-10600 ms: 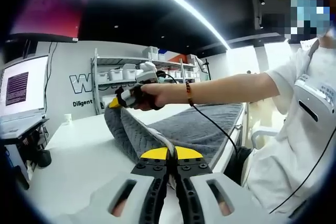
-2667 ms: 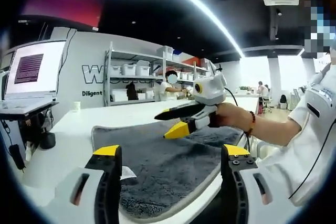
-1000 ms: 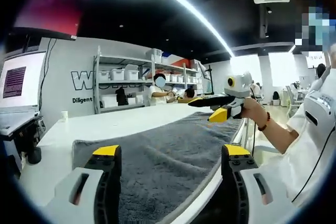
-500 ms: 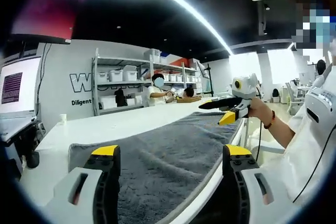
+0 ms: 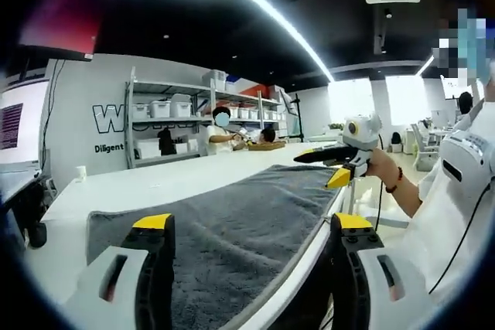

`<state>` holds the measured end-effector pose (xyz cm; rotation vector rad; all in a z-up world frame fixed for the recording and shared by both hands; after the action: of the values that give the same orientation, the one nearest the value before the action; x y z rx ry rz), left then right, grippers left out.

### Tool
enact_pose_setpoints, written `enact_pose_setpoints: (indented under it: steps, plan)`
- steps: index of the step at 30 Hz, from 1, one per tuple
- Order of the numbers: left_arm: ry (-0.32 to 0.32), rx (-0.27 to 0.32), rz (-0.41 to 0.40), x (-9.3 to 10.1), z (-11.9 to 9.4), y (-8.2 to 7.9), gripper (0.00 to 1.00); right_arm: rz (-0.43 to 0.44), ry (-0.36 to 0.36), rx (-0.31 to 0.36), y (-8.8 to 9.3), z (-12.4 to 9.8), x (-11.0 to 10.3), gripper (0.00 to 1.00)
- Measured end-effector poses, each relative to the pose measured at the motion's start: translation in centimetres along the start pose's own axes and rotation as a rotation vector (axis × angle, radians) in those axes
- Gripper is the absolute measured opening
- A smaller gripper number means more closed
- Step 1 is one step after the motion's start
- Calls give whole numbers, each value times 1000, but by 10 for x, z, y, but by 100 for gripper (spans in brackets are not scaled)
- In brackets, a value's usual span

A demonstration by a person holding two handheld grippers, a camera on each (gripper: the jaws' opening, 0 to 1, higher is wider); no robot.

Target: Open the folded towel by lifting each exposed corner and separating the folded layers until the towel lies flat within the target outline without major curled edges

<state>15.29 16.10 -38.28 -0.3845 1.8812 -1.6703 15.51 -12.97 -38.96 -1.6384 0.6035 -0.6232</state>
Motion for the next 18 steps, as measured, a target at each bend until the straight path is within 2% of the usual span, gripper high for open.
enact_pose_setpoints:
  steps: [4,6,9,18]
  plan:
    - [23,17,-16,3,0,-2,81,9,21,19,1,-8,3,74]
    - [25,15,-12,4,1,-3,81,31,6,30,2,-12,3,74]
    - [34,8,-7,5,1,-3,82,43,25,47,-2,-13,8,73]
    - [30,4,-9,3,0,-2,82,51,34,31,2,-14,12,74]
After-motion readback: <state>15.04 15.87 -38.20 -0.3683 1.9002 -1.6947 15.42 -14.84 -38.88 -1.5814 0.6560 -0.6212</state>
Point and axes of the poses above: the point that each gripper's makers call its tool centre point, and the gripper's own axes: z roughly forward along the fingers, x roughly to its right, y roughly out of its underside, the point moved 6 cm from there along -z, roughly backward along the fingers, and after that the axes turned 10 degrees about z, right-handed, at the moved point
